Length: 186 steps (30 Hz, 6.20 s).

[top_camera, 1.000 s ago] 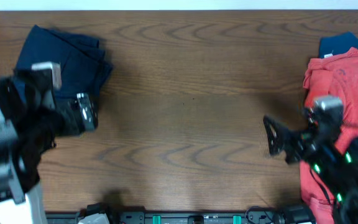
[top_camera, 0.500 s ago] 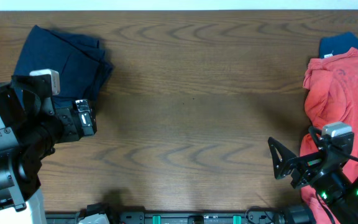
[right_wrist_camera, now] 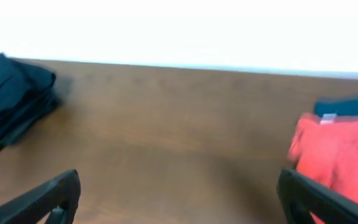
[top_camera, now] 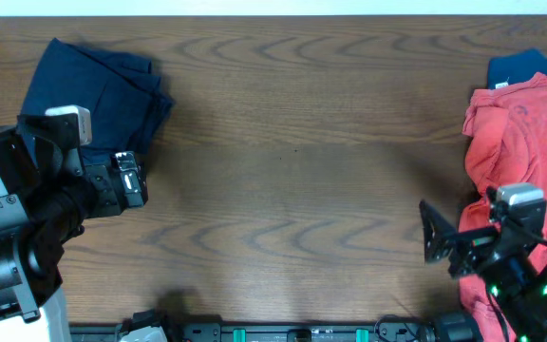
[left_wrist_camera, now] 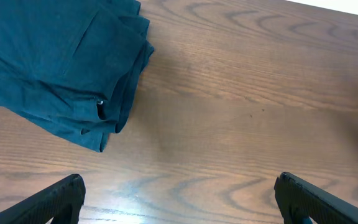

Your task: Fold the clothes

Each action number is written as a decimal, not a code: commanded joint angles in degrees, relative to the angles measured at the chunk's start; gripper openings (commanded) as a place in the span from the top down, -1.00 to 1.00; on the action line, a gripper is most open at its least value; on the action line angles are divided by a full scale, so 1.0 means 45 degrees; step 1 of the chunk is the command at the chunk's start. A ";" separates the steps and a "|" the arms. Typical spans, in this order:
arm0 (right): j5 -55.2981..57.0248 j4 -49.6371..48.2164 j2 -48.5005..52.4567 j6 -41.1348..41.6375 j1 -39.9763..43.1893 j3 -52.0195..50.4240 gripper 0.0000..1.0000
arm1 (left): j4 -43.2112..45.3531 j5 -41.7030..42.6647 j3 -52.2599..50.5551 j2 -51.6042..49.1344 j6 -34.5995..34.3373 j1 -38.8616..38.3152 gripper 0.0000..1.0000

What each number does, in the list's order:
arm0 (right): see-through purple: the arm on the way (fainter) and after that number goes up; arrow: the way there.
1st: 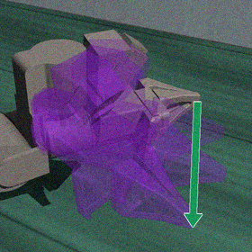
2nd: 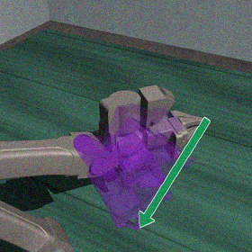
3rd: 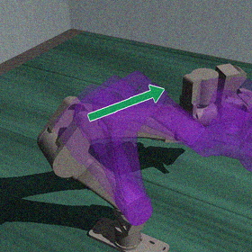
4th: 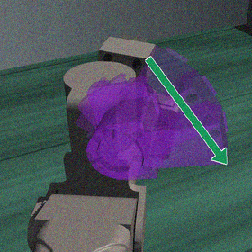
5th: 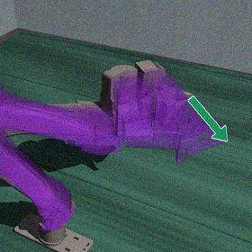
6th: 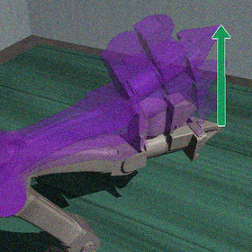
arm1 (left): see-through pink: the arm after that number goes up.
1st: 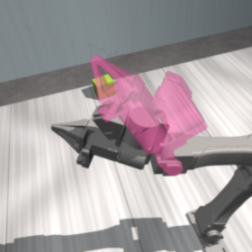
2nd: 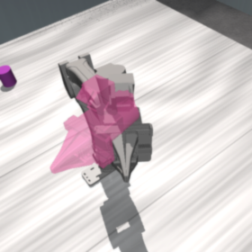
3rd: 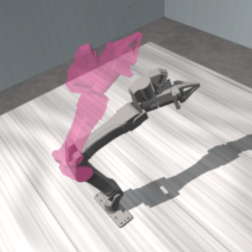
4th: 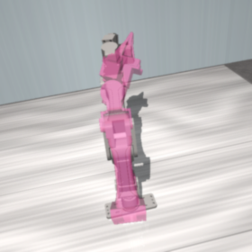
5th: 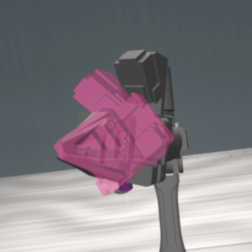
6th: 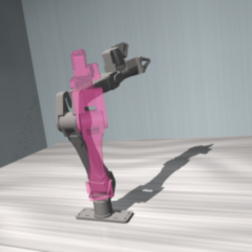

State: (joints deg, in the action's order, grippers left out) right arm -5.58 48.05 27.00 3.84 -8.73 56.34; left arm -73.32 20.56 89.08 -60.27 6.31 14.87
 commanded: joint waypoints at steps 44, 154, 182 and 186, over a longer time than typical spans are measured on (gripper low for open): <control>0.0379 -0.9821 -0.5931 -0.1248 0.0763 -1.2454 -0.99 | -0.0039 -0.0078 0.0010 0.0019 0.0209 -0.0049 -0.96; 0.0379 -0.9821 -0.5926 -0.1248 0.0763 -1.2449 -0.99 | 1.5693 -0.2059 -1.9744 1.3342 0.0355 -0.1753 -0.96; 0.0379 -0.9821 -0.5926 -0.1248 0.0763 -1.2449 -0.99 | 1.5693 -0.2059 -1.9744 1.3342 0.0355 -0.1753 -0.96; 0.0379 -0.9826 -0.5926 -0.1248 0.0763 -1.2449 -0.99 | 1.5693 -0.2059 -1.9744 1.3342 0.0355 -0.1753 -0.96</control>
State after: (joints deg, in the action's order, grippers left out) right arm -4.03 3.77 0.69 -0.91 -5.67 0.51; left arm -2.04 11.53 1.85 -0.58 7.55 7.27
